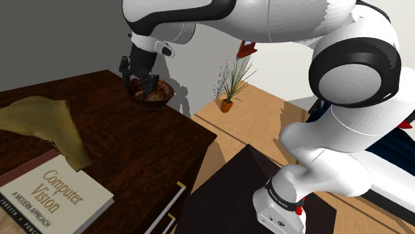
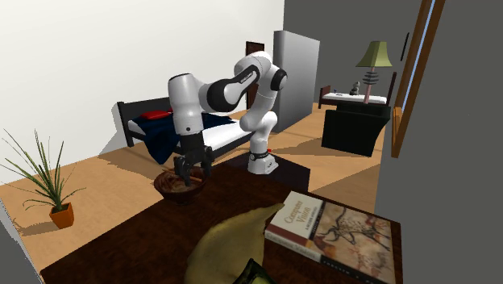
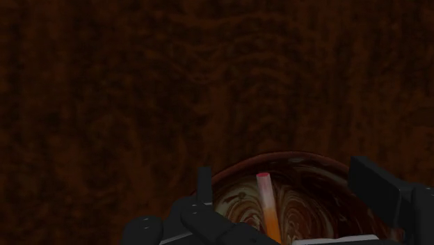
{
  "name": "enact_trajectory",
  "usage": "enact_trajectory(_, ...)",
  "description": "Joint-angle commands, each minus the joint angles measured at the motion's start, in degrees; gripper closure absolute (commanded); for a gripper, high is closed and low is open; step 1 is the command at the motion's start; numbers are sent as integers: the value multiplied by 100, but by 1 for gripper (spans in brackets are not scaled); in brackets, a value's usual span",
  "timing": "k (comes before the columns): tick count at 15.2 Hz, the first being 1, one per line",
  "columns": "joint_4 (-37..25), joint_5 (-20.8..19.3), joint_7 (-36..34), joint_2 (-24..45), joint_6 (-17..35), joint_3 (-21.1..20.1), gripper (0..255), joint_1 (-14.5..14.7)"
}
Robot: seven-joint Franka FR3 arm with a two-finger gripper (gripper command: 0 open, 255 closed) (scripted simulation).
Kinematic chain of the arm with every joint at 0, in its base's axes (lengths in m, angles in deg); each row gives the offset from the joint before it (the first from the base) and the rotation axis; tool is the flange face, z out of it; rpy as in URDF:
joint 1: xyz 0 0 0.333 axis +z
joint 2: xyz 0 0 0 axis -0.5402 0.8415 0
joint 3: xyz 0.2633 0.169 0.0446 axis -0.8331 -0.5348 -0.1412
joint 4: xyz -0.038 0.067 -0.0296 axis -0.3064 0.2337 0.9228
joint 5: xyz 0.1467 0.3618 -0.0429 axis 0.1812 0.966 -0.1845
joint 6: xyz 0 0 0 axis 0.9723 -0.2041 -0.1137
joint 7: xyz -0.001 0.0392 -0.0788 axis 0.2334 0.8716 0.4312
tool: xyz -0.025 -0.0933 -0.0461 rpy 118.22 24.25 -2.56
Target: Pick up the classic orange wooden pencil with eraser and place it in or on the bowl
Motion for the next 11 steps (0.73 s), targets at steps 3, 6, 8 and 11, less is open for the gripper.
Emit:
enact_trajectory(3,-159,-222,-132,190,-245,167,0,106)
enact_trajectory(6,-341,-403,-242,342,-490,300,0,178)
enact_trajectory(8,-341,-403,-242,342,-490,300,0,178)
enact_trajectory(11,-341,-402,-242,342,-490,300,0,178)
